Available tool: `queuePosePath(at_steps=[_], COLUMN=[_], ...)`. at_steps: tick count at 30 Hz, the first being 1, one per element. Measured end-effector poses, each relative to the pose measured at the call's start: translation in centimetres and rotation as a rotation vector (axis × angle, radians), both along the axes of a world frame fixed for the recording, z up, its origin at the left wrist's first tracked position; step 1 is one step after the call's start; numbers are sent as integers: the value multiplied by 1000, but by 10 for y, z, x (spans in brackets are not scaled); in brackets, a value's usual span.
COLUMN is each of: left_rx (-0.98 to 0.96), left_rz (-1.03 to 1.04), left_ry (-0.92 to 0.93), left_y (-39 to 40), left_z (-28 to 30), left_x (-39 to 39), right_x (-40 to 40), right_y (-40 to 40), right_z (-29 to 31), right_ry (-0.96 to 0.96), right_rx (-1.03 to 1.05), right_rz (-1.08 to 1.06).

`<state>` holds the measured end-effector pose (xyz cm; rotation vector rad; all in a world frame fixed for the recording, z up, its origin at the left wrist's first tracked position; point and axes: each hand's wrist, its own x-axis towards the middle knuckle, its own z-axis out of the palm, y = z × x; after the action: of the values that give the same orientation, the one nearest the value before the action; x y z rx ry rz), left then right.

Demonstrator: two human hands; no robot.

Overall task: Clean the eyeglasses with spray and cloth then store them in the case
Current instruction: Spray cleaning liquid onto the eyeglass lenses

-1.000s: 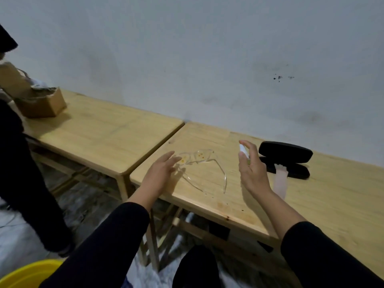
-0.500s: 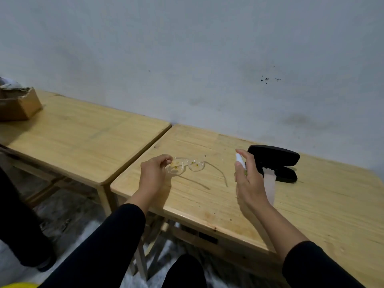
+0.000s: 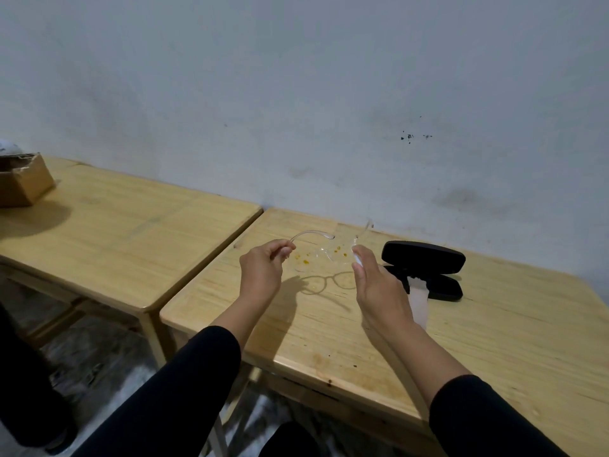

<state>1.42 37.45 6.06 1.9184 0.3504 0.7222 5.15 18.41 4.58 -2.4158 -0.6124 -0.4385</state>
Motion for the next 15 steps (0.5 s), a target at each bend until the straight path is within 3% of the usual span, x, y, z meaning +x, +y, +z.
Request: queuePosePath(at_steps=[15], left_rx=[21], left_rz=[-74], left_ry=[-24], left_y=[-10], left_z=[9], left_x=[6], right_x=[7], right_y=[-4], right_z=[12], right_ry=[21], right_rx=[2], right_rz=[-74])
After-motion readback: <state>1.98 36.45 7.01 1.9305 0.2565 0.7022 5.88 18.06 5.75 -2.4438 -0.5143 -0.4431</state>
